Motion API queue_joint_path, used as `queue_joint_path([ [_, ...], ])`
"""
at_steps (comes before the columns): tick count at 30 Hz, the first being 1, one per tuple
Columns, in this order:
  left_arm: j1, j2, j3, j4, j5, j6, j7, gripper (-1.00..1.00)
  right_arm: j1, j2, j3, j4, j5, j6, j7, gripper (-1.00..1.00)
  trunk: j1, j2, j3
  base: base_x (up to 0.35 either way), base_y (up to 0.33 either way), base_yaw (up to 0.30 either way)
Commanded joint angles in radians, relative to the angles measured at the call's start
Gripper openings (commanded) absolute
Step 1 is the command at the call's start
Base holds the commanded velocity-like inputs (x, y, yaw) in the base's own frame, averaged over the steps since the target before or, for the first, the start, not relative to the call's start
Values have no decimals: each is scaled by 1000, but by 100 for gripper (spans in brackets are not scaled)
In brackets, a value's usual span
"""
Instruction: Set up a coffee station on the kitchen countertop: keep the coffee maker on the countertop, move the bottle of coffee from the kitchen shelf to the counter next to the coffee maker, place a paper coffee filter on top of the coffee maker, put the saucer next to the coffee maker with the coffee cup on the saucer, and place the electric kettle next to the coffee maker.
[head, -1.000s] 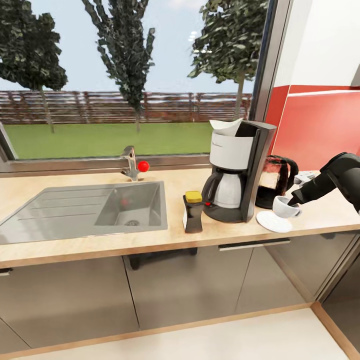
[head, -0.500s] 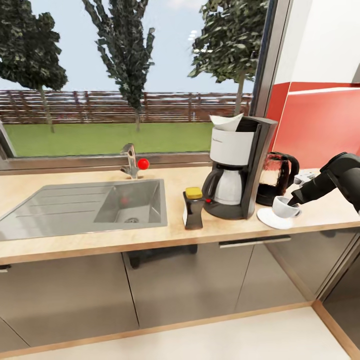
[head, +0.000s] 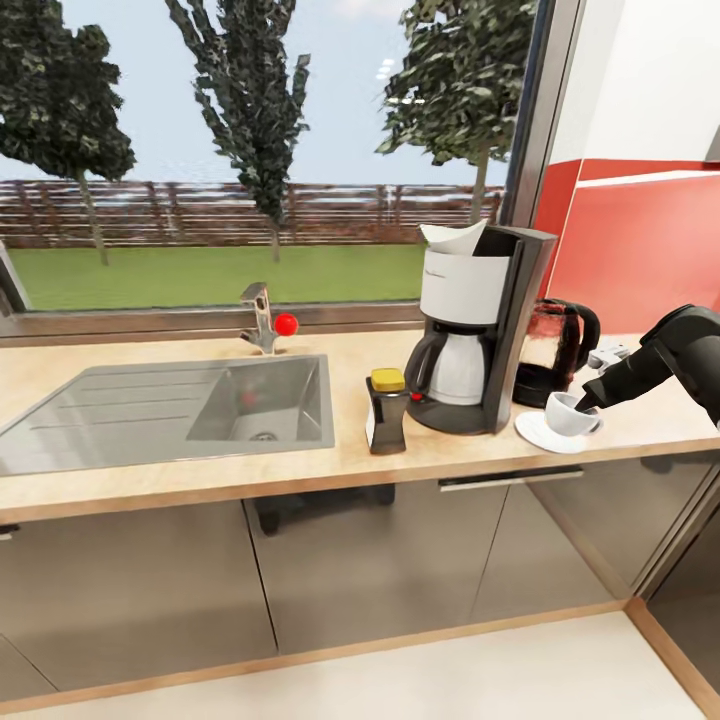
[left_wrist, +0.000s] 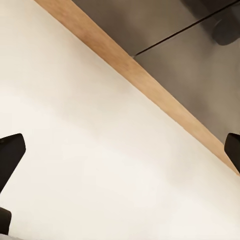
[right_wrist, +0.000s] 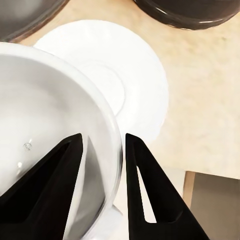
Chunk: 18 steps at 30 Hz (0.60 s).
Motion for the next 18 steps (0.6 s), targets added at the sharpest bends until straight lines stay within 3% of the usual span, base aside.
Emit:
queue_joint_path([
  [1,0,0,-3,-1,3,-4,-1,100,-1,-1,3,-2,9,6,11,-100,4,-8,-4,0,0,0],
  [12,0,0,-3,-1,3,-4,-2,100,11,-1,3,-2,9,6,11,-100,8,-15,-7,0,0,0],
  [18,0,0,-3,0,3,-4,-1,100,13,-1,3,-2,9,6,11,-100,8,-15,-7,105,0,0],
])
